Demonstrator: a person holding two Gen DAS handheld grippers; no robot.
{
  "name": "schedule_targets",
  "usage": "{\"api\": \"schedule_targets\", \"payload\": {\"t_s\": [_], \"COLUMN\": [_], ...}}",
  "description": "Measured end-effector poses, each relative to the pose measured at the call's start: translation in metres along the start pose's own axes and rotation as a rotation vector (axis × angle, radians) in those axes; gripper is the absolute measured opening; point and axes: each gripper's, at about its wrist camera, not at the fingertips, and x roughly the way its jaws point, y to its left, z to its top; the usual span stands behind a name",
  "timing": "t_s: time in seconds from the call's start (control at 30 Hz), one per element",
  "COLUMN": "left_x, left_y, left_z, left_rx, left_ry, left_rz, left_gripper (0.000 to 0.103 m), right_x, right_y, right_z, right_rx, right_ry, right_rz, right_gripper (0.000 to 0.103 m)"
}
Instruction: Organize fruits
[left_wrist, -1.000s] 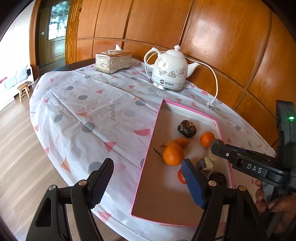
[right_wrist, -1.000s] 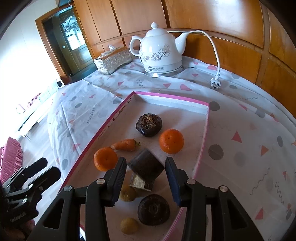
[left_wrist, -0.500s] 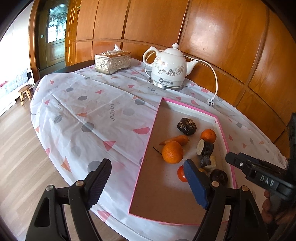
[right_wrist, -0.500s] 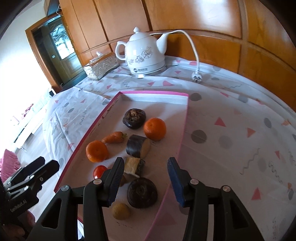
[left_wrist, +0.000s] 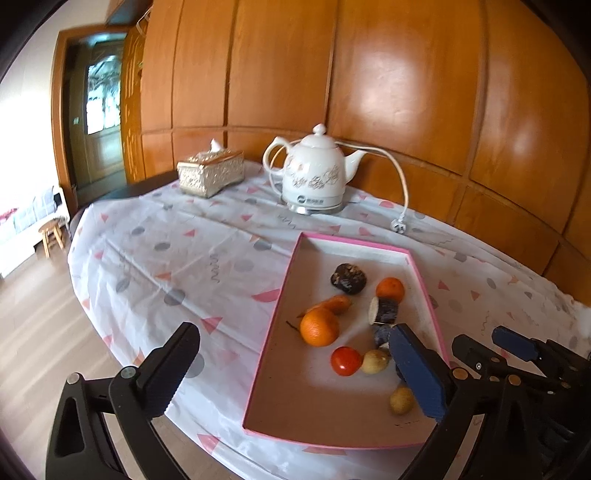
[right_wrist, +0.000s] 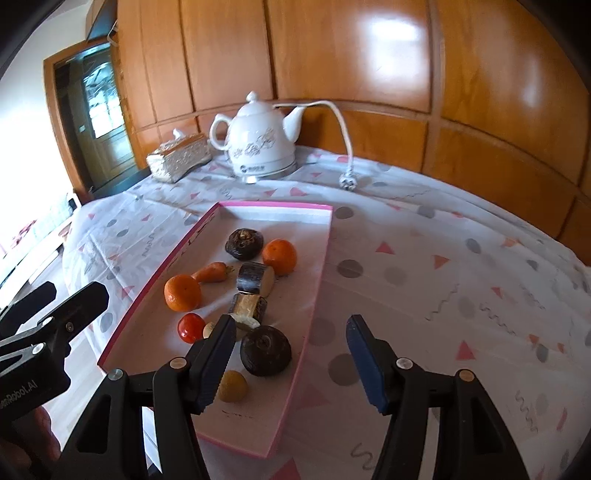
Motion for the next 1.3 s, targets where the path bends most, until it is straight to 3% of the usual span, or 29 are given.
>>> {"api": "schedule_targets", "payload": {"t_s": [0.37,0.6,1.3], "left_x": [-0.004,-0.002,-0.002], "left_y": [-0.016,-0.016,-0.014], "left_z": [-0.005,-0.007,-0.006], "left_rx": [0.033,0.024,0.007], "left_ry": [0.025,0.032,0.024], "left_rz": [0.01,0.048,0.063], "left_gripper": [0.103,0.103,0.103], "right_x": [-0.009,-0.011,-0.012], "right_y": [-0.01,-0.007,0.0], "right_z": [-0.017,-0.019,-0.019], "right_rx": [0.031,0.022,-0.003], "right_ry": [-0.01,-0.018,-0.027], "right_rz": [-0.062,-0.067,-0.07], "right_gripper": [0.063,0.063,0.063]}}
